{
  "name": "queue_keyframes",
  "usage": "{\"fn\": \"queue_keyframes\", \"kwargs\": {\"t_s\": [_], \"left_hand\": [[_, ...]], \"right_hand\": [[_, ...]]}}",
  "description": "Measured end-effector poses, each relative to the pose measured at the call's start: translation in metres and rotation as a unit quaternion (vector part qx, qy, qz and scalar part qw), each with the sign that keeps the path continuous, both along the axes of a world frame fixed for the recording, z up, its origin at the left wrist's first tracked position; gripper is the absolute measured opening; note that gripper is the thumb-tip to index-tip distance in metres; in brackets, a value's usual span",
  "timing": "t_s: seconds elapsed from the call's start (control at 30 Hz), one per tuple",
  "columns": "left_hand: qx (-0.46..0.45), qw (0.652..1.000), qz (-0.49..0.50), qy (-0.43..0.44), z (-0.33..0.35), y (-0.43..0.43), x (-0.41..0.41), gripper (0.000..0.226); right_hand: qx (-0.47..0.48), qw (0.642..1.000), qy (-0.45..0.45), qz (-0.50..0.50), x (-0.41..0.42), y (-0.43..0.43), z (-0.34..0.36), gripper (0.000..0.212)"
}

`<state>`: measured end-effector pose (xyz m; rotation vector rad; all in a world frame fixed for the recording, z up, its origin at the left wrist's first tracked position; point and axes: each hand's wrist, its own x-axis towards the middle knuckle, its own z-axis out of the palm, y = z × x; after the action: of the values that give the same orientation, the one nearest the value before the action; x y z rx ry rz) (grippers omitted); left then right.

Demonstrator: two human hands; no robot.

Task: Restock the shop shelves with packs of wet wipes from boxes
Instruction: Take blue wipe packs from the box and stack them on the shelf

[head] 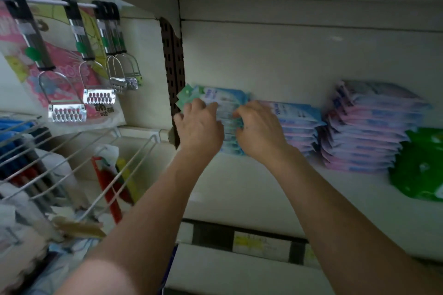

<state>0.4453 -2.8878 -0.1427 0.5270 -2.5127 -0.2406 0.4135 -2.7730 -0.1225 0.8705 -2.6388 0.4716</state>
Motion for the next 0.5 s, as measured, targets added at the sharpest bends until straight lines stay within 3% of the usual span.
{"fn": "queue_keyframes", "kwargs": {"t_s": [0.1,0.2,0.5], "left_hand": [[0.147,0.988,-0.029,0.018,-0.022,0.042,0.026,0.039],[0.235,0.971,-0.037,0.002,-0.044,0.084,0.051,0.04],[0.291,0.955,-0.046,-0.023,-0.06,0.177,0.096,0.036]], "right_hand": [[-0.026,0.998,-0.057,-0.017,0.022,0.036,-0.02,0.023],[-0.045,0.989,-0.134,-0.03,0.046,0.078,-0.04,0.029],[-0.093,0.975,-0.199,-0.045,0.113,0.166,-0.074,0.03]]}}
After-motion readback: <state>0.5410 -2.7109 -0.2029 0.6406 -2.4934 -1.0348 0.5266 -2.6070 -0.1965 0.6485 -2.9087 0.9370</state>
